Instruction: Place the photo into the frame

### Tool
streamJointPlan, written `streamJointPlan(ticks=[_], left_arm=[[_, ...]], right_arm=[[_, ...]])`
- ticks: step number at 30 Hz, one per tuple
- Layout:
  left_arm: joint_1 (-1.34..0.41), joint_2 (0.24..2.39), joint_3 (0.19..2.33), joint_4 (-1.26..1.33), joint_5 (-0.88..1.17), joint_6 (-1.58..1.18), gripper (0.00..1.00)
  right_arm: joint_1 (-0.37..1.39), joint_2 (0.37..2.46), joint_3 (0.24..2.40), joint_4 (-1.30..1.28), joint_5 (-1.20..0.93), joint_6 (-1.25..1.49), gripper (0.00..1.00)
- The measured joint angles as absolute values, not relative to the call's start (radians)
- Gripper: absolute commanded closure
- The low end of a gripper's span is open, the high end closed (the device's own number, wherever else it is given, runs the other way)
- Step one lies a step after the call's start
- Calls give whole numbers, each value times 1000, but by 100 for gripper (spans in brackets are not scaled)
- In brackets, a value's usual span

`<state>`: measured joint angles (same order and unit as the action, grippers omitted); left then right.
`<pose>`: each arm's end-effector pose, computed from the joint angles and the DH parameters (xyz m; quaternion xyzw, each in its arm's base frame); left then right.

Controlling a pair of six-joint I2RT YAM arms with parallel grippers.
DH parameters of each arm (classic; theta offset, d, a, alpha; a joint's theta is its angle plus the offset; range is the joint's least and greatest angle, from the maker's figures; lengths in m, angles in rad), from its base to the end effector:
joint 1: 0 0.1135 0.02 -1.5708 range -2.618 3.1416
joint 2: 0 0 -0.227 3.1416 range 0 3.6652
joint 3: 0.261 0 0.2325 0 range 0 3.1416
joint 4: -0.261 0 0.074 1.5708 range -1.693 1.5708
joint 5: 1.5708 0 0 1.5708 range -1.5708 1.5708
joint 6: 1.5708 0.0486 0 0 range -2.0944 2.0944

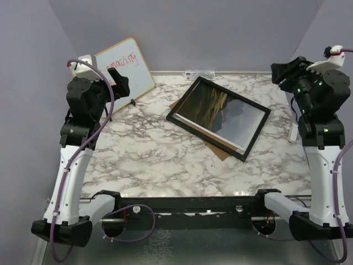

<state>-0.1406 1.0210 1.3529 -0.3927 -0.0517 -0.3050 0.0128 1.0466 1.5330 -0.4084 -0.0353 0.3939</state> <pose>0.2147 -0.0279 0.4295 -0.0774 0.7241 -0.1330 0.6723 0.1991 0.0043 0.4776 0.1159 0.6691 0.1600 0.7165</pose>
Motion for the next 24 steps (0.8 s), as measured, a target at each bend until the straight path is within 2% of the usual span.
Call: streamJointPlan(ticks=[6,10,15,19,24], left_arm=[[-158,1060,1259,-333,-4,-363,1],[-159,1116,1209,-268,80,-404,1],[-160,1206,1150,-173,184,-463,1],[-165,1296,1147,-153,187,-517,1],[-166,1356,1140,-152,118,-562,1]], right_arm=[[13,1086,1491,-490,-63,399,42],[13,1166,1479,-547,-162,373,42],[33,1266,1325,-580,-316,354,41],[176,1340,1218,-602,-331,324,41],[337,1414,1182,-608,-322,283,44]])
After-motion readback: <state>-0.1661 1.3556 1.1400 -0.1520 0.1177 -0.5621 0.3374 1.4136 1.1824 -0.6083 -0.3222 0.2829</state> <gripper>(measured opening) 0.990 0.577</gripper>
